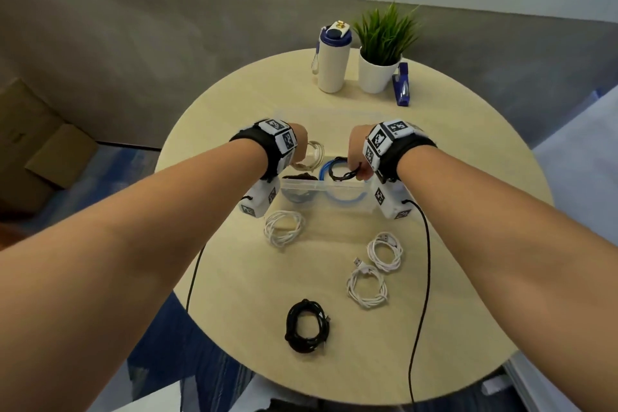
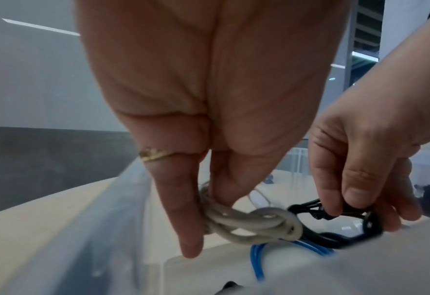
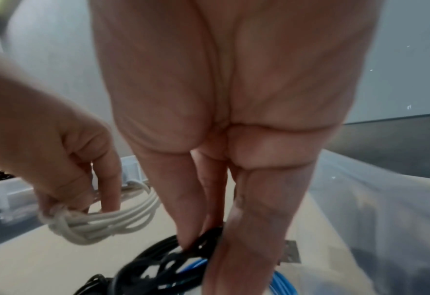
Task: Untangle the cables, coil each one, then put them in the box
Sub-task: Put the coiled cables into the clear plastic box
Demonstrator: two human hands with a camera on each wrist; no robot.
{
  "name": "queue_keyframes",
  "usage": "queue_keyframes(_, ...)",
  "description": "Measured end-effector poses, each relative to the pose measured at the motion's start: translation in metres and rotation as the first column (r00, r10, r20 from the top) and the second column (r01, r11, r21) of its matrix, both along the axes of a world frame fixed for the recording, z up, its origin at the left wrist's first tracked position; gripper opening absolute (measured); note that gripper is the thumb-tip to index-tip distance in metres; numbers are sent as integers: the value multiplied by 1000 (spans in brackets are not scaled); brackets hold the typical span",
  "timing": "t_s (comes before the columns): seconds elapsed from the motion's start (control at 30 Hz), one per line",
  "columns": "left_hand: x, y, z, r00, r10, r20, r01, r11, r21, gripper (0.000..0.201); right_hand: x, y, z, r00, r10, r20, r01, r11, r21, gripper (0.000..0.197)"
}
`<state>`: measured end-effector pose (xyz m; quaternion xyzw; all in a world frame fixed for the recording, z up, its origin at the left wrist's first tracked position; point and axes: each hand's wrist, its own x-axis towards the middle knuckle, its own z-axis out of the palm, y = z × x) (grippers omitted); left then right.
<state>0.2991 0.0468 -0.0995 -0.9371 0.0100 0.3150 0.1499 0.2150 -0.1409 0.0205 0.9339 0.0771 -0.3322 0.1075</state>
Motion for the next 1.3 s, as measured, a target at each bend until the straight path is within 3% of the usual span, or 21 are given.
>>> queue_keyframes(0.07, -17, -16, 20, 997, -51, -57, 54, 996, 64, 12, -1, 6, 6, 996, 81, -25, -83, 995, -57, 42)
queue_keyframes(0.23, -31, -21, 23, 949, -283, -138, 306, 934, 183, 17, -50, 13, 51, 988, 142, -64, -145, 988, -48, 15)
queue_keyframes(0.27, -37, -21, 30, 946, -296, -133, 318, 927, 197, 18, -54, 15, 53, 992, 109, -64, -107, 994, 25, 16)
queue_keyframes(0.4, -35, -24, 27, 937, -337, -88, 347, 923, 166, 23, -56, 8, 47, 988, 153, 11, -153, 988, 3, 26)
queue_keyframes(0.43, -31, -25, 25, 950, -302, -80, 311, 938, 156, 27, -56, 7, 44, 997, 66, 38, -67, 997, 43, 25)
queue_keyframes(0.53, -33, -31, 28, 955, -286, -76, 294, 946, 135, 36, -59, 4, 51, 999, 1, 38, -7, 988, 153, 25)
queue_keyframes(0.57, -29, -30, 20, 952, -284, -112, 298, 944, 141, 32, -60, 3, 52, 999, -28, 28, 21, 978, 206, 24)
queue_keyframes(0.63, 11, -22, -41, 957, -261, -127, 277, 951, 138, 39, -61, 1, 56, 996, -92, 15, 84, 953, 292, 19)
queue_keyframes(0.67, 18, -27, -37, 946, -297, -131, 312, 943, 115, 47, -60, -2, 56, 987, -159, 34, 136, 920, 368, 19)
queue_keyframes(0.73, -3, -32, 10, 956, -283, -71, 284, 959, -7, 55, -59, -7, 57, 973, -229, 20, 197, 874, 445, 21)
queue_keyframes(0.8, -96, -43, 120, 974, -228, 3, 226, 964, -139, 45, -66, -10, 60, 956, -287, -53, 275, 822, 499, 23)
queue_keyframes(0.87, -134, -48, 170, 983, -182, 35, 182, 914, -363, 38, -76, -14, 63, 942, -323, -92, 316, 759, 570, 23)
queue_keyframes(0.97, -169, -41, 199, 998, -57, -6, 39, 753, -657, 22, -98, -21, 70, 949, -303, -85, 279, 688, 670, 15)
queue_keyframes(1.07, -197, -41, 206, 989, -75, -129, -44, 679, -733, 11, -126, -22, 72, 960, -241, -143, 271, 666, 695, 8)
queue_keyframes(1.1, -208, -44, 206, 979, -100, -175, -62, 677, -733, 11, -133, -22, 70, 961, -218, -169, 274, 672, 688, 8)
queue_keyframes(1.17, -223, -49, 195, 960, -148, -240, -48, 754, -655, 13, -145, -21, 61, 962, -185, -199, 271, 705, 655, 7)
queue_keyframes(1.3, -232, -61, 155, 938, -261, -229, 168, 918, -360, 25, -158, -18, 31, 965, -194, -178, 259, 813, 521, 12)
